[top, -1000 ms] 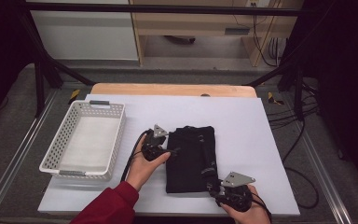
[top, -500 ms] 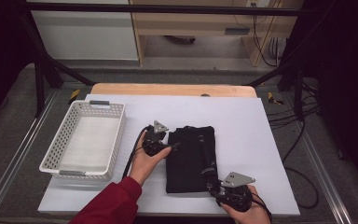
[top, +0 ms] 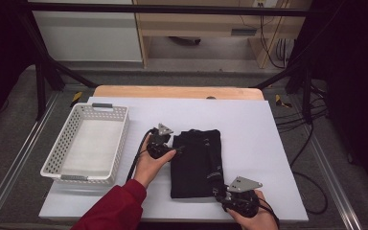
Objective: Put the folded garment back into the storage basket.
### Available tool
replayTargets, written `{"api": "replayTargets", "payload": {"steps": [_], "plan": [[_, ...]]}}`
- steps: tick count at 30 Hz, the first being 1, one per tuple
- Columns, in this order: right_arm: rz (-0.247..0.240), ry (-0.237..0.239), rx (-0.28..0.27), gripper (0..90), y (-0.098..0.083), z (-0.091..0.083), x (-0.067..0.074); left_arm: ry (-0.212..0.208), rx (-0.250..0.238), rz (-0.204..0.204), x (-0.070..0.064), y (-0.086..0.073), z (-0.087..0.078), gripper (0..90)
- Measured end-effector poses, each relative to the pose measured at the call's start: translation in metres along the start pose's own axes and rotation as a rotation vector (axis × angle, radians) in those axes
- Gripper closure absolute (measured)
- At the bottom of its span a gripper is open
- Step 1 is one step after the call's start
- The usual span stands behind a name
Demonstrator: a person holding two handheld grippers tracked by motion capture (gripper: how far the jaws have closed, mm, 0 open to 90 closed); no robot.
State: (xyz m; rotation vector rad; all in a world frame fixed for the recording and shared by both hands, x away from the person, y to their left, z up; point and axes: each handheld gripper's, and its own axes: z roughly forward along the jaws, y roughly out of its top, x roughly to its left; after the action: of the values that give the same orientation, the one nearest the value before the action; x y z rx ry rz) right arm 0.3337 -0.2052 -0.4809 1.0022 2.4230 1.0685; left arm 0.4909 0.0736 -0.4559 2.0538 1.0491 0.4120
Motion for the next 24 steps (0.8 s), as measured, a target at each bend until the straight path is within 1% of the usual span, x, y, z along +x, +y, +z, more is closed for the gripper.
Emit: {"api": "replayTargets", "payload": {"steps": [2,3,6,10,12,14,15,18,20,24], "plan": [[0.000,0.000,0.000,53.9,0.000,0.000,0.000,-0.009,0.006,-0.009,0.000,0.000,0.003,16.6],[0.000,0.000,0.000,53.9,0.000,0.000,0.000,-0.013,0.008,-0.008,0.000,0.000,0.005,16.9],[-0.001,0.001,0.000,54.0,0.000,0.000,0.000,-0.002,0.011,0.016,-0.001,0.000,0.008,16.9],[-0.001,0.002,0.000,54.0,0.000,0.000,0.000,-0.007,0.027,0.003,-0.001,0.002,0.016,16.3],[-0.001,0.002,0.000,54.1,0.000,0.000,0.000,-0.006,0.029,0.013,-0.001,0.002,0.019,16.5],[-0.002,0.002,0.000,54.1,0.000,0.000,0.000,-0.012,0.035,0.013,-0.001,0.001,0.021,16.0],[-0.002,0.002,0.000,54.1,0.000,0.000,0.000,-0.018,0.033,0.013,0.000,0.001,0.022,16.1],[-0.003,0.002,0.001,54.2,0.000,0.000,0.000,-0.059,0.041,-0.020,0.003,0.000,0.024,18.2],[-0.003,0.002,0.001,54.3,0.000,0.000,0.000,-0.091,0.043,-0.035,0.004,-0.001,0.025,23.2],[-0.003,0.001,0.002,54.4,0.000,0.000,0.000,-0.127,0.046,-0.053,0.003,-0.001,0.025,31.8]]}}
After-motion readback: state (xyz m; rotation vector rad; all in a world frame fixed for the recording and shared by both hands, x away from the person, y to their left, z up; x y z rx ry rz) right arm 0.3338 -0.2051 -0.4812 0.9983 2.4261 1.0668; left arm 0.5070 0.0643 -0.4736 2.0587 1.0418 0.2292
